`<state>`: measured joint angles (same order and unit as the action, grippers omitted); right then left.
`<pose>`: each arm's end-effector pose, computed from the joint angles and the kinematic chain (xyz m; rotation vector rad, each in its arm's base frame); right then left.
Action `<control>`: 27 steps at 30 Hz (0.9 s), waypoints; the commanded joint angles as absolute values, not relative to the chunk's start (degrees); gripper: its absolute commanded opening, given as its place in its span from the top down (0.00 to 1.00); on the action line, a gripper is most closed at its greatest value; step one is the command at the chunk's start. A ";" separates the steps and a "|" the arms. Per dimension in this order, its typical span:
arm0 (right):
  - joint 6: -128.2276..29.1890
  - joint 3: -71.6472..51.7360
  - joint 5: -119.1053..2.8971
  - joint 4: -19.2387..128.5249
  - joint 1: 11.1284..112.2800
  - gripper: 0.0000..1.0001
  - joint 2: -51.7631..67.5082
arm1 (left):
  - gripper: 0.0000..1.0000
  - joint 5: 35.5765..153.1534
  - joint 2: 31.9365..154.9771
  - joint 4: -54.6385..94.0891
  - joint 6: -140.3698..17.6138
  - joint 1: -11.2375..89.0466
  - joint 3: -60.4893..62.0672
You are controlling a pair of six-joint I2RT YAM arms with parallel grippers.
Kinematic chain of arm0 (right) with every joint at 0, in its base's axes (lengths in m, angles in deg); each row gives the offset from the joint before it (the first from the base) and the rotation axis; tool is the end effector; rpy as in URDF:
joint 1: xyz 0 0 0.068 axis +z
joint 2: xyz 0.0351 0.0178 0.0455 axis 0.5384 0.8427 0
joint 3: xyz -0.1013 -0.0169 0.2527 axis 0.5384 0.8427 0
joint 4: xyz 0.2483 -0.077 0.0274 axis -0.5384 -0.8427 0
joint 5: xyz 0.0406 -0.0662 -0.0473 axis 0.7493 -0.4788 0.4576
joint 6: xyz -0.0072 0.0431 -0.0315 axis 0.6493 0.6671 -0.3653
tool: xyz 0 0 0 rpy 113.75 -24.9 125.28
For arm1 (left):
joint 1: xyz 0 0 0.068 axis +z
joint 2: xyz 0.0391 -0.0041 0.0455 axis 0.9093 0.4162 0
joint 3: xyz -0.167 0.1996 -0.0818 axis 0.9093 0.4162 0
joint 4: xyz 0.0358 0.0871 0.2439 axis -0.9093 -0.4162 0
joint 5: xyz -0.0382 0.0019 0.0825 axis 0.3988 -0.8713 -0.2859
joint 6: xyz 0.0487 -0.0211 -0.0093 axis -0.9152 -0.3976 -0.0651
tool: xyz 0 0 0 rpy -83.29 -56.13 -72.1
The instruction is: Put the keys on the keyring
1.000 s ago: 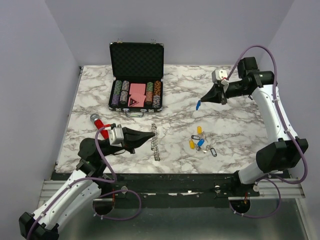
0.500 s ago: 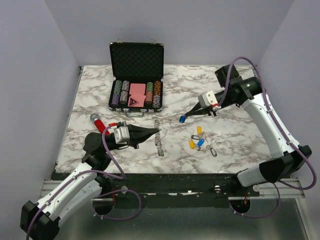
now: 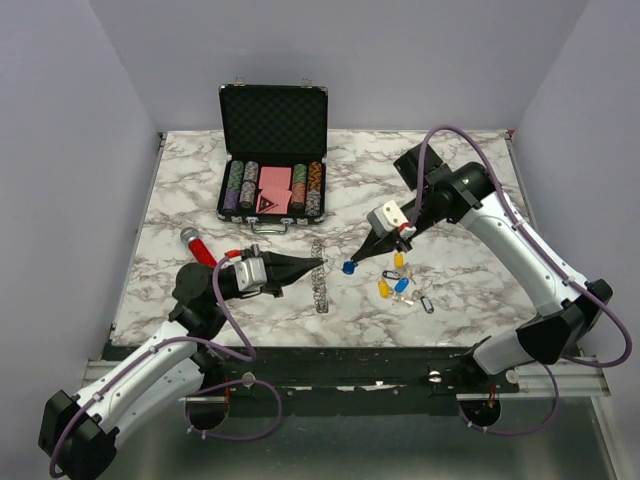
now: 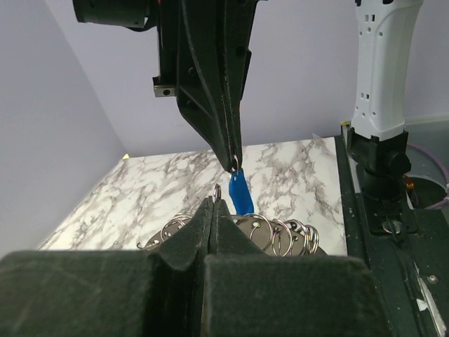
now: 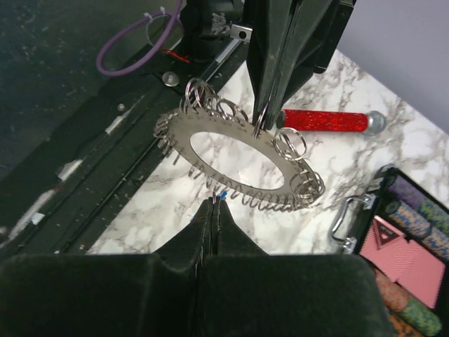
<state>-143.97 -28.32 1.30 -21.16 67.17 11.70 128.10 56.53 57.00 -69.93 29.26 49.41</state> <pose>0.1978 0.1762 0.3933 -1.9537 0.7623 1.0459 0.1127 -0.1119 0.3142 0.9737 0.8968 -1.0033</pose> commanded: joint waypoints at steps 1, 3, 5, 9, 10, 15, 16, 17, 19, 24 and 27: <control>-131.52 -28.10 -0.44 -18.78 69.05 0.99 12.75 | 1.00 126.97 58.48 60.69 -71.64 27.70 49.67; -125.45 -28.63 -1.84 -15.26 69.40 0.99 13.01 | 1.00 126.62 59.01 60.16 -72.16 26.91 49.49; -121.31 -29.15 -2.99 -12.63 69.67 0.99 13.01 | 1.00 126.27 59.27 59.29 -72.34 26.47 49.49; -117.07 -28.98 -4.31 -9.98 70.28 0.99 12.66 | 1.00 125.22 59.62 58.32 -71.29 26.29 49.49; -116.11 -28.89 -4.57 -9.45 70.63 0.99 12.57 | 1.00 124.95 59.71 58.05 -70.85 26.38 49.58; -112.15 -27.92 -6.15 -6.82 71.86 0.99 12.05 | 1.00 123.37 59.80 58.67 -67.96 26.38 50.19; -111.54 -28.01 -6.42 -6.38 71.95 0.99 11.96 | 1.00 122.85 59.71 58.67 -67.08 26.29 50.28; -110.83 -28.10 -6.77 -6.11 72.13 0.99 11.96 | 1.00 122.32 59.62 58.58 -66.02 26.38 50.28; -109.34 -28.10 -7.38 -5.24 72.22 0.99 11.96 | 1.00 120.83 59.36 58.23 -64.00 26.38 50.46; -104.24 -27.49 -8.44 -1.89 72.74 0.99 11.87 | 1.00 117.49 58.05 60.60 -56.28 26.47 52.48; -103.18 -27.40 -8.62 -2.06 72.92 0.99 11.87 | 1.00 114.76 56.73 60.86 -52.14 26.64 53.88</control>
